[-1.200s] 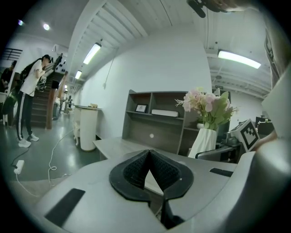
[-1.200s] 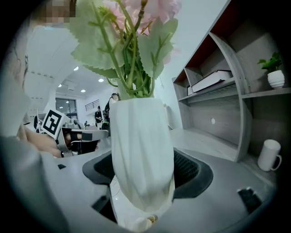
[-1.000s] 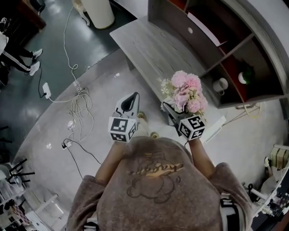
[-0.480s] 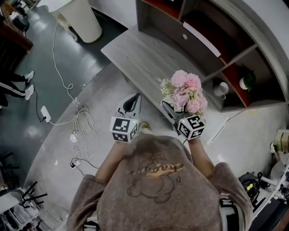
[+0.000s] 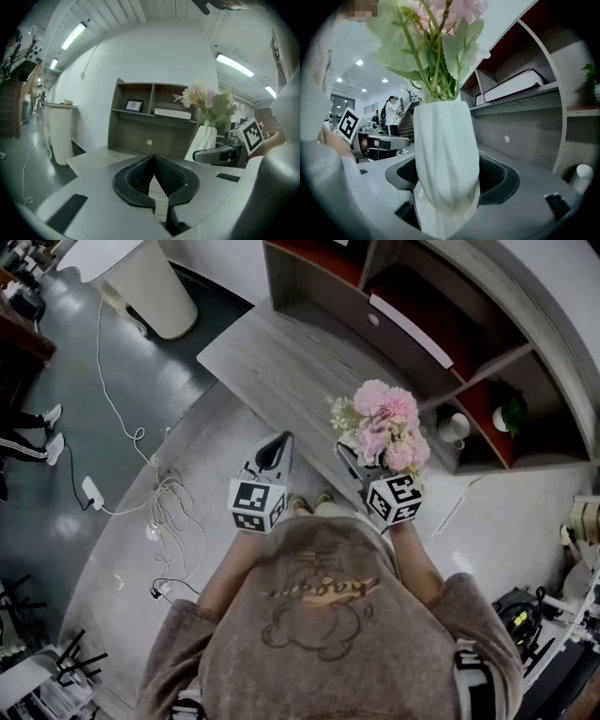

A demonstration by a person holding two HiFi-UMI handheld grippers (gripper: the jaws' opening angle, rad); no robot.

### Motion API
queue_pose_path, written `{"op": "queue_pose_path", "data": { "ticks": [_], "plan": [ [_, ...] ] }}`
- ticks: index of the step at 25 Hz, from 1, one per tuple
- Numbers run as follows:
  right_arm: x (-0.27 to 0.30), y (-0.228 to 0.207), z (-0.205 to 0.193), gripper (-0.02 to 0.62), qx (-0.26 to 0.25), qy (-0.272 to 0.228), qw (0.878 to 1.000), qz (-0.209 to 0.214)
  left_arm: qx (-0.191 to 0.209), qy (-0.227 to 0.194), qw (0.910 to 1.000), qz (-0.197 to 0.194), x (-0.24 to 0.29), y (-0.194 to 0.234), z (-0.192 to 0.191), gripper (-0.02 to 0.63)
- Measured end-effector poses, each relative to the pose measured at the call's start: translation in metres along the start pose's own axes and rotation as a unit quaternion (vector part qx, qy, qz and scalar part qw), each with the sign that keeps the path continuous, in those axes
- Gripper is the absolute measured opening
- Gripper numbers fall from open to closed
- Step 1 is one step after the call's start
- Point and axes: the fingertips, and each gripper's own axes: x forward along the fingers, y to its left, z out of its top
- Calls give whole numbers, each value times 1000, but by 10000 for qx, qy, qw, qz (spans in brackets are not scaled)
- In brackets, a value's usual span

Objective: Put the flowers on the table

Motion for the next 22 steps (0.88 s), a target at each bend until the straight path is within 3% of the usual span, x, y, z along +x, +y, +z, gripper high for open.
{"op": "queue_pose_path", "data": {
  "ticks": [10, 22],
  "plan": [
    [34, -34, -4, 350, -243, 58, 9996, 115, -57, 59, 9999, 78, 33, -2, 0, 18],
    [79, -65, -39, 350, -396, 275, 9985, 264, -164, 255, 9988, 380, 48, 8, -12, 17]
  ]
}}
